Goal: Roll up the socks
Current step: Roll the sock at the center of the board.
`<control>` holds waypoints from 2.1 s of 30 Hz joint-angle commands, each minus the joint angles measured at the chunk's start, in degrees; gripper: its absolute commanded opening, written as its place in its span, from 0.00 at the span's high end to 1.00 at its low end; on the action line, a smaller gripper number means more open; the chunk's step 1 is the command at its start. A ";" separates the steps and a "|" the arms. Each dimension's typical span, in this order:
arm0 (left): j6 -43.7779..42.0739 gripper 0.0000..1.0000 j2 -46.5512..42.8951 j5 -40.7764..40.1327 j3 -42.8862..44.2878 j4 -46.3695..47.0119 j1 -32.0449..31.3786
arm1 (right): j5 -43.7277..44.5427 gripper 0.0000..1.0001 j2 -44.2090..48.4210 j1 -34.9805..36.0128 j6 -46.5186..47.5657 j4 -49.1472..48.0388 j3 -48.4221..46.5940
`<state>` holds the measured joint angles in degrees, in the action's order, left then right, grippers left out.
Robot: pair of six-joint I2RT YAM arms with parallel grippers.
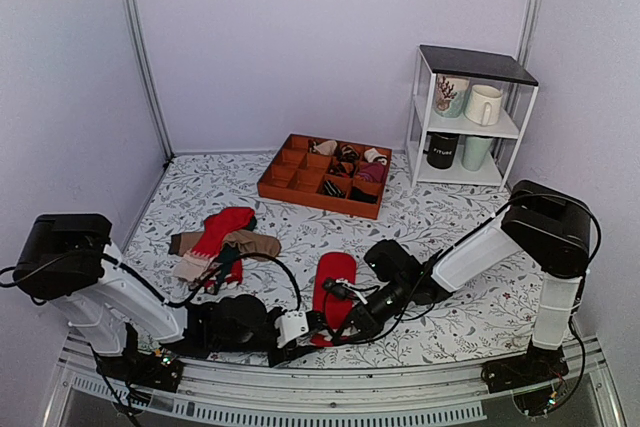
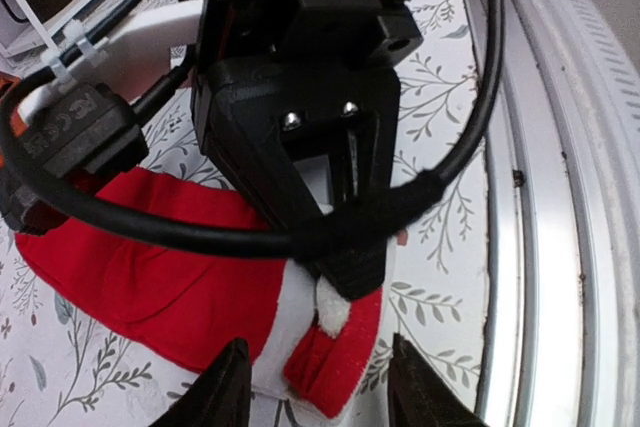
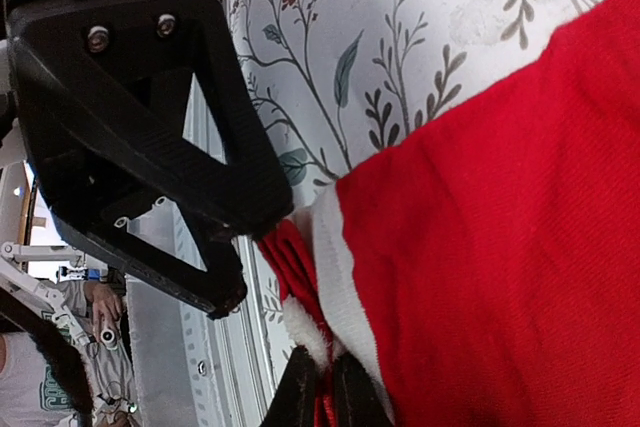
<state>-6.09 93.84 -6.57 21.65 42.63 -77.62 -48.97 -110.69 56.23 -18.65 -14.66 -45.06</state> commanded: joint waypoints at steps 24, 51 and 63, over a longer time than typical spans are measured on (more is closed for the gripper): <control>16.70 1.00 5.66 9.51 1.96 -5.60 2.77 | 14.97 0.65 15.33 -0.23 7.28 5.76 3.31; 27.86 1.00 13.99 18.52 0.17 -9.16 5.75 | 45.57 0.63 17.64 16.37 38.12 -5.76 13.18; 27.98 1.00 14.15 18.75 0.02 -8.97 5.74 | 40.20 0.89 14.66 16.01 33.49 -4.52 10.70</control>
<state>21.28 104.25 10.26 24.69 48.71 -71.92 -5.15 -93.95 72.36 17.47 -19.84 -32.40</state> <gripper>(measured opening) 0.021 0.157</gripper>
